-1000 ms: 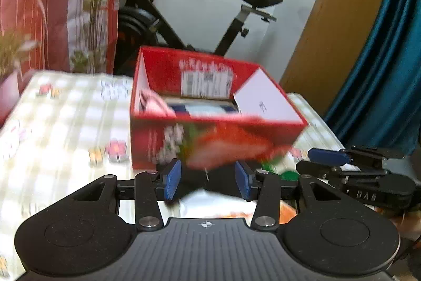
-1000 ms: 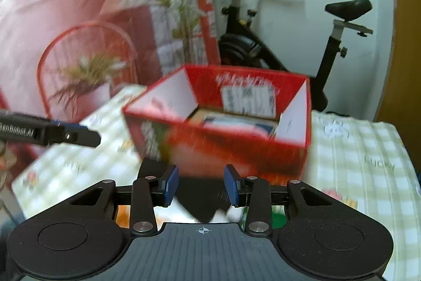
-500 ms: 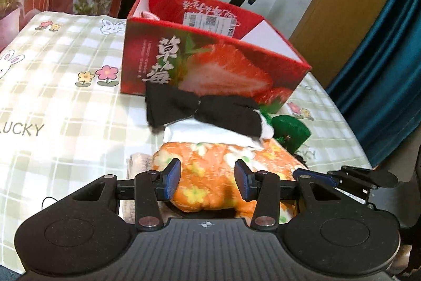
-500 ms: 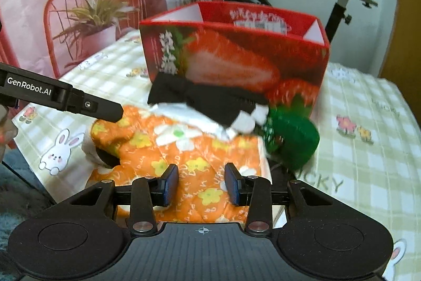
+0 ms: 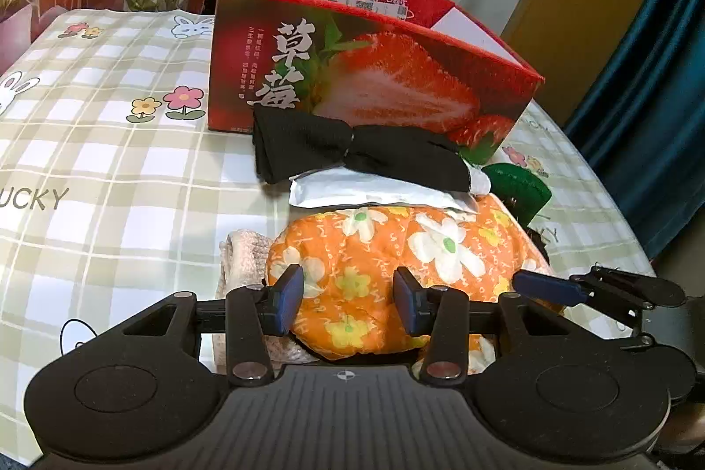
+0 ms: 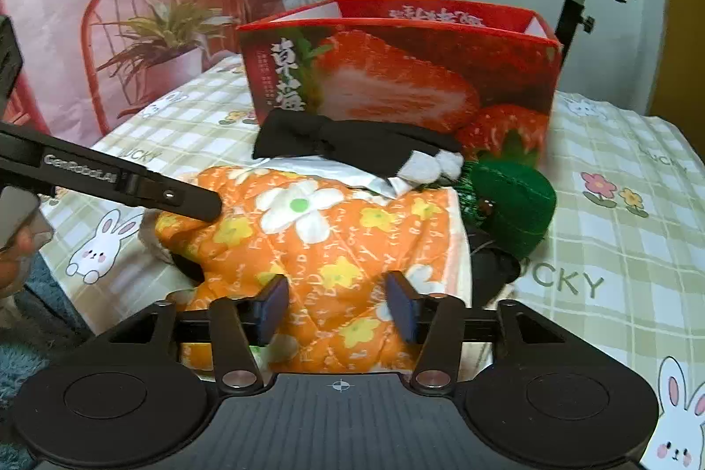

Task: Organize soft objects
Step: 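Withdraw both grippers from the box toward the orange floral cushion, then close the right gripper on the edge of the orange floral cushion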

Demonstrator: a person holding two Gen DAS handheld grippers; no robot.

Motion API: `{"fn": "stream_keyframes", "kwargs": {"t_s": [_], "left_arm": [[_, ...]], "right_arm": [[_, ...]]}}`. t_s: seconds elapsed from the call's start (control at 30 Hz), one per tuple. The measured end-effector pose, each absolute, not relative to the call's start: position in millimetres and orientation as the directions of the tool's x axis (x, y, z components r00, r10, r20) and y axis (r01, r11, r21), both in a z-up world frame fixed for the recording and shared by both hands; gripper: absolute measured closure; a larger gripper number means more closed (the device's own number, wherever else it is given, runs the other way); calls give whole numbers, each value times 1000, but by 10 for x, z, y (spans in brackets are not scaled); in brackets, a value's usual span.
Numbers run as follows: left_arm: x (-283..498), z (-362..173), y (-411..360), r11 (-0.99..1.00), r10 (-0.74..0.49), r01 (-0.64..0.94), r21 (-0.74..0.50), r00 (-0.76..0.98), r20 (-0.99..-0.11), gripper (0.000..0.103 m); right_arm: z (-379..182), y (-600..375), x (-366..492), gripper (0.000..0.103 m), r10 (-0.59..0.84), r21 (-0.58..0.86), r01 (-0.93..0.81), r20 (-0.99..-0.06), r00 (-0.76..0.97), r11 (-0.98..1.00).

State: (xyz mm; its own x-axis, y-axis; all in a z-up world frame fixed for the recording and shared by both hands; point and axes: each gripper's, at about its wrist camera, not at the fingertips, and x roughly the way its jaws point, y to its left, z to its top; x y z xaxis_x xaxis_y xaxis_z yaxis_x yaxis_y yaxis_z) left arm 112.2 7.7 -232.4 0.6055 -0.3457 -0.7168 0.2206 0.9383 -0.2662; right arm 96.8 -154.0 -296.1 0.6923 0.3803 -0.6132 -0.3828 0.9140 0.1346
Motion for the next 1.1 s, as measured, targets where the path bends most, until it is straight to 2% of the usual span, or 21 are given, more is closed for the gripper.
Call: {"fn": "stream_keyframes", "kwargs": {"t_s": [0.07,0.27,0.9,1.1], "left_arm": [[1116,-2338,59,940,-341,226,-255,605,-719,56],[1118,-2380,60,941,-339,230,-249,611,-716,56],[1117,-2393,59,940,-340,240,-243,614,-713,54],[1114,-2396,44,939,-344,247,-241,613,-711,51]], "right_arm": [[-2960,-1526,953,47,389,136,-392,-606,694,910],[-2856,-1544,893,47,374,125,-368,-544,751,921],[-2936,-1530,919,43,350,99,-359,-561,750,928],[-2932,-1523,918,41,351,100,-359,-561,750,928]]}}
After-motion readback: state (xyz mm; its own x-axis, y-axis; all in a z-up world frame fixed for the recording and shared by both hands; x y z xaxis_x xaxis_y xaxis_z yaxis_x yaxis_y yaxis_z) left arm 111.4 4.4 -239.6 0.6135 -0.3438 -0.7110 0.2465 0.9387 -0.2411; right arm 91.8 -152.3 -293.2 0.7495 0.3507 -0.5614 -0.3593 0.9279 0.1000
